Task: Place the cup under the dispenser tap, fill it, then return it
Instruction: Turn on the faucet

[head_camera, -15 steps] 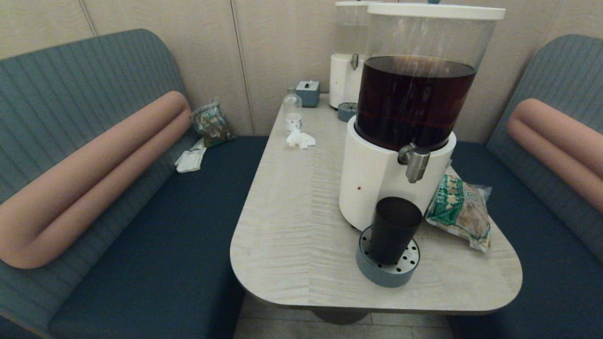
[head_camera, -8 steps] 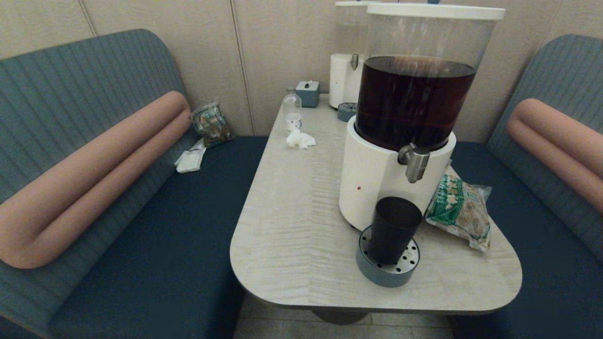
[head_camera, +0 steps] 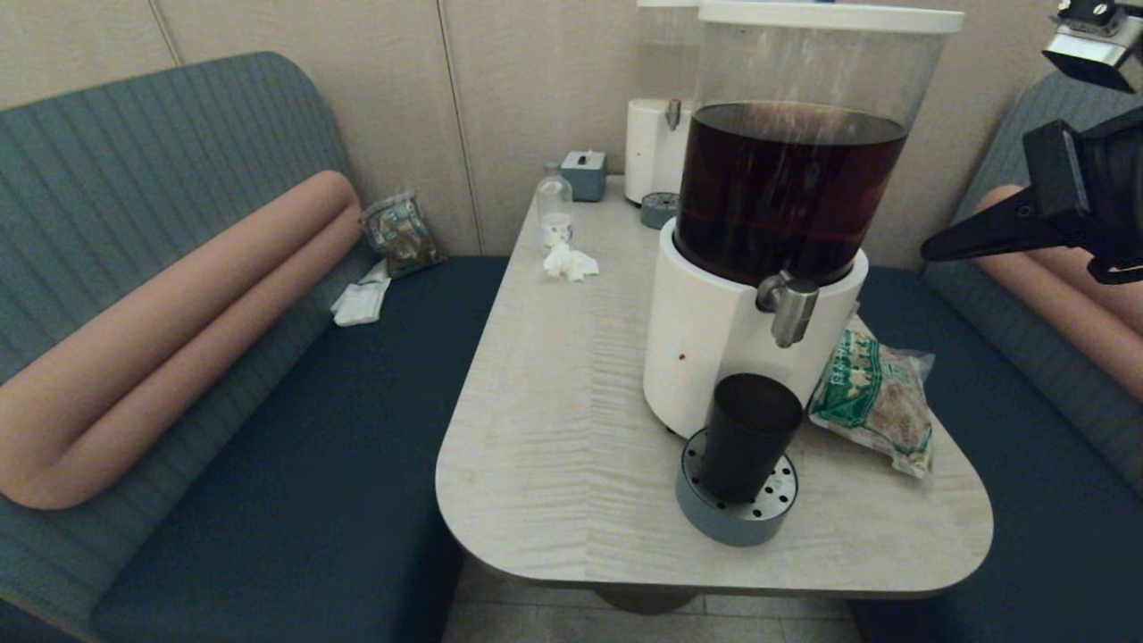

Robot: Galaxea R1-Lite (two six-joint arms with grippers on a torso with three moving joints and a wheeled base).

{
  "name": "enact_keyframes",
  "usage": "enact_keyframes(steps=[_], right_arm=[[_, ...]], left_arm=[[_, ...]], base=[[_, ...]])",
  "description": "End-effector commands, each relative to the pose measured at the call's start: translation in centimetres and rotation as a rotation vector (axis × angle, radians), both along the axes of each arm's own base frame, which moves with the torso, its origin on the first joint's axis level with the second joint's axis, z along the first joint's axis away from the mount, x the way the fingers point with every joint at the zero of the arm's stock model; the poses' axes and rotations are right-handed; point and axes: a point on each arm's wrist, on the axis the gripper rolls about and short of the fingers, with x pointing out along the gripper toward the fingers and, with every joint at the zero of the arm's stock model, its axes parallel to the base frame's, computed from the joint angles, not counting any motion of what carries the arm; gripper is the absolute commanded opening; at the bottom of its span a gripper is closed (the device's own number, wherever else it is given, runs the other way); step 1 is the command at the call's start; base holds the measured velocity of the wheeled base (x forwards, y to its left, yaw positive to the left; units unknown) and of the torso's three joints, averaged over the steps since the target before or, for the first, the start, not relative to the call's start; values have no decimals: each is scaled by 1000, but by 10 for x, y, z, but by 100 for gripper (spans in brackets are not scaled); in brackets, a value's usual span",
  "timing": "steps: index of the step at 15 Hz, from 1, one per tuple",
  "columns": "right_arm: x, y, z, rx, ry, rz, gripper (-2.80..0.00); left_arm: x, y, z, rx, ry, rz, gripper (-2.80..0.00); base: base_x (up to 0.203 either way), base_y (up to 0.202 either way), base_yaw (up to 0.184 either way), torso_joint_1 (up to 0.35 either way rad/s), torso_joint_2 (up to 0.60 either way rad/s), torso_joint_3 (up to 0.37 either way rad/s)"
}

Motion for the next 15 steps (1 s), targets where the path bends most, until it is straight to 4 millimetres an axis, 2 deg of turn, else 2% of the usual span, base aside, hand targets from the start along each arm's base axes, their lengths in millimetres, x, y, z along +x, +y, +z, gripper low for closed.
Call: enact_keyframes(steps=[1, 6, 9, 15], right_arm=[[5, 4, -6, -39, 15, -21, -280], [-3, 20, -2, -240, -93, -13, -280], [-9, 35, 2, -275, -177, 31, -280], [7, 58, -26, -441, -230, 26, -280]], left_arm=[[0, 0, 0, 0, 2, 1, 0], [0, 0, 0, 0, 2, 1, 0], [0, 0, 0, 0, 1, 1, 0], [0, 0, 0, 0, 2, 1, 0]], base=[[0, 0, 0, 0, 0, 0], [0, 0, 0, 0, 0, 0], [0, 0, 0, 0, 0, 0], [0, 0, 0, 0, 0, 0]])
